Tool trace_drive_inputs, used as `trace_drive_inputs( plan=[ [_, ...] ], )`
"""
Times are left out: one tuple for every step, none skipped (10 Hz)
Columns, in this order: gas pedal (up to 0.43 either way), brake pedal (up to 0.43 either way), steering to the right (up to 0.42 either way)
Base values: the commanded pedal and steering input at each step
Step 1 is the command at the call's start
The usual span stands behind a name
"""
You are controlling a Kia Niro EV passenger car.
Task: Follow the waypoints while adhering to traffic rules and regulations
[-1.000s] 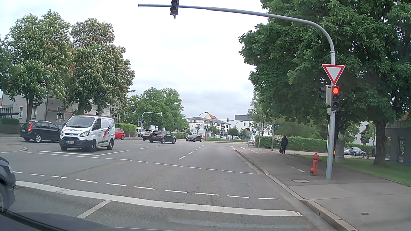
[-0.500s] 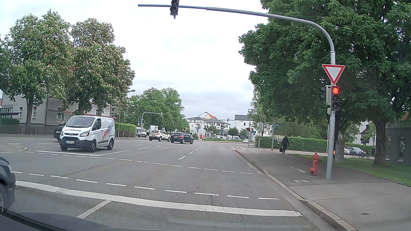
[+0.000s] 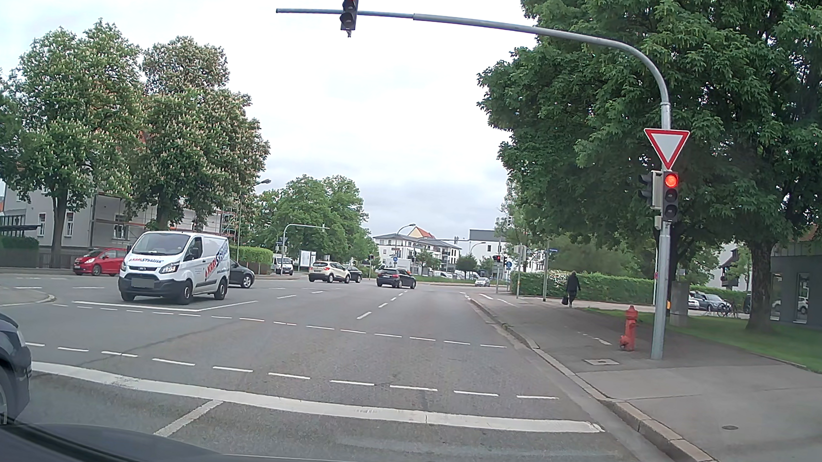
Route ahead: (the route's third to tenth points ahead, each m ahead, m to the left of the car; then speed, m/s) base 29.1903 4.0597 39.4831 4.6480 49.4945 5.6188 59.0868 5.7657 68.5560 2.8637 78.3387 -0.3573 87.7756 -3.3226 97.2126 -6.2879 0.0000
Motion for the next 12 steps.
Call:
trace_drive_inputs(
  plan=[
    [0.0,0.213,-0.029],
    [0.0,0.213,-0.03],
    [0.0,0.213,-0.032],
    [0.0,0.213,-0.033],
    [0.0,0.213,-0.032],
    [0.0,0.213,-0.031],
    [0.0,0.213,-0.03],
    [0.0,0.213,-0.03],
    [0.0,0.213,-0.029],
    [0.0,0.213,-0.029],
    [0.0,0.213,-0.029],
    [0.0,0.213,-0.029]
  ],
)
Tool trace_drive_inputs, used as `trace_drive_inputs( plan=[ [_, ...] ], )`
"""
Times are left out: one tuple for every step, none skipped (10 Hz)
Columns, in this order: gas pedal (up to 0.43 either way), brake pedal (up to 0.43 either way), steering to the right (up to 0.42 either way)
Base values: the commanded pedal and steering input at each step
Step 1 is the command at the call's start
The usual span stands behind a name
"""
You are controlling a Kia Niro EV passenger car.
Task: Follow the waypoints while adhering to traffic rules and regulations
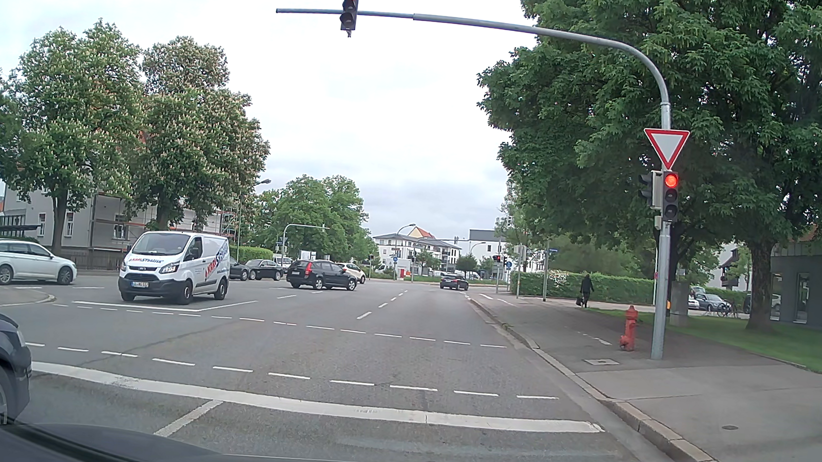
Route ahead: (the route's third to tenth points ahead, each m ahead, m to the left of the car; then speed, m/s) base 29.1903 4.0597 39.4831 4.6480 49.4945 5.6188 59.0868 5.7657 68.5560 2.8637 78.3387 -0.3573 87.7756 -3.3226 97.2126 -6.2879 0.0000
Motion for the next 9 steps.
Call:
trace_drive_inputs(
  plan=[
    [0.0,0.213,-0.029],
    [0.0,0.213,-0.029],
    [0.0,0.213,-0.029],
    [0.0,0.213,-0.029],
    [0.0,0.213,-0.029],
    [0.0,0.213,-0.028],
    [0.0,0.213,-0.028],
    [0.0,0.213,-0.028],
    [0.0,0.213,-0.028]
  ],
)
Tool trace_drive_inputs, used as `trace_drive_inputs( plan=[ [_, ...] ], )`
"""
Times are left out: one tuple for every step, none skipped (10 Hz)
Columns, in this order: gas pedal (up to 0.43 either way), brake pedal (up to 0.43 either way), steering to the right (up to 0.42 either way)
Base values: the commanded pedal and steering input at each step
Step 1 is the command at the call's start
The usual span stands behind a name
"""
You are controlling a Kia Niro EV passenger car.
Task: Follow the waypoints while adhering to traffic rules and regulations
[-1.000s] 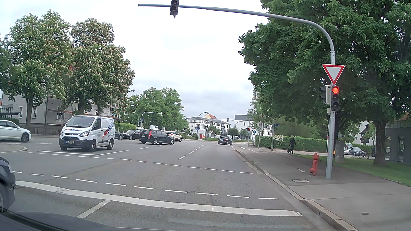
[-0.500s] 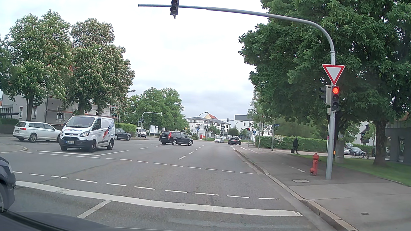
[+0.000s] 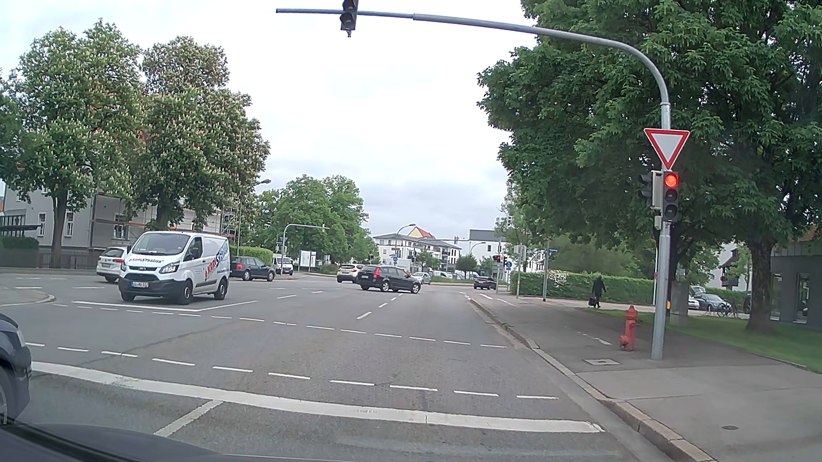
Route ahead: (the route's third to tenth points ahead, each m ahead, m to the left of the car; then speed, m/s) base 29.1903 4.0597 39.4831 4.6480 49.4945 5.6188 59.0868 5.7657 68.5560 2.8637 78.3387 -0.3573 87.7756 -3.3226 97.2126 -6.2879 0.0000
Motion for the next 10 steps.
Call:
trace_drive_inputs(
  plan=[
    [0.0,0.213,-0.028],
    [0.0,0.213,-0.028],
    [0.0,0.213,-0.028],
    [0.0,0.213,-0.028],
    [0.0,0.213,-0.028],
    [0.0,0.213,-0.028],
    [0.0,0.213,-0.028],
    [0.0,0.213,-0.027],
    [0.0,0.213,-0.028],
    [0.0,0.213,-0.028]
  ],
)
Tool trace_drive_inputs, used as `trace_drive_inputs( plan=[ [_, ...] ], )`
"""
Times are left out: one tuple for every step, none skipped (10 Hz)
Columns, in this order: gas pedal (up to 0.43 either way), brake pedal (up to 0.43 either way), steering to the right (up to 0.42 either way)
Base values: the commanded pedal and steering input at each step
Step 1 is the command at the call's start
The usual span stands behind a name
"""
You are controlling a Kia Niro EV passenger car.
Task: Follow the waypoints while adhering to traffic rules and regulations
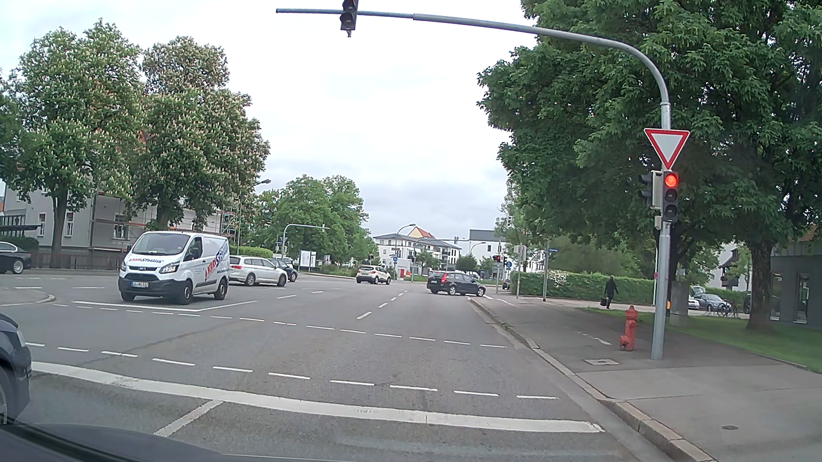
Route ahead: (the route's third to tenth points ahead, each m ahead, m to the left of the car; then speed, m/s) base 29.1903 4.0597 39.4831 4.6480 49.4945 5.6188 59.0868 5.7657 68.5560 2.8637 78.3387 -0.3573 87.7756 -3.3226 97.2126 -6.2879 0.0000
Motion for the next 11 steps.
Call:
trace_drive_inputs(
  plan=[
    [0.0,0.213,-0.027],
    [0.0,0.213,-0.028],
    [0.0,0.213,-0.028],
    [0.0,0.213,-0.028],
    [0.0,0.213,-0.028],
    [0.0,0.213,-0.028],
    [0.0,0.213,-0.028],
    [0.0,0.213,-0.028],
    [0.0,0.213,-0.028],
    [0.0,0.213,-0.028],
    [0.0,0.213,-0.028]
  ],
)
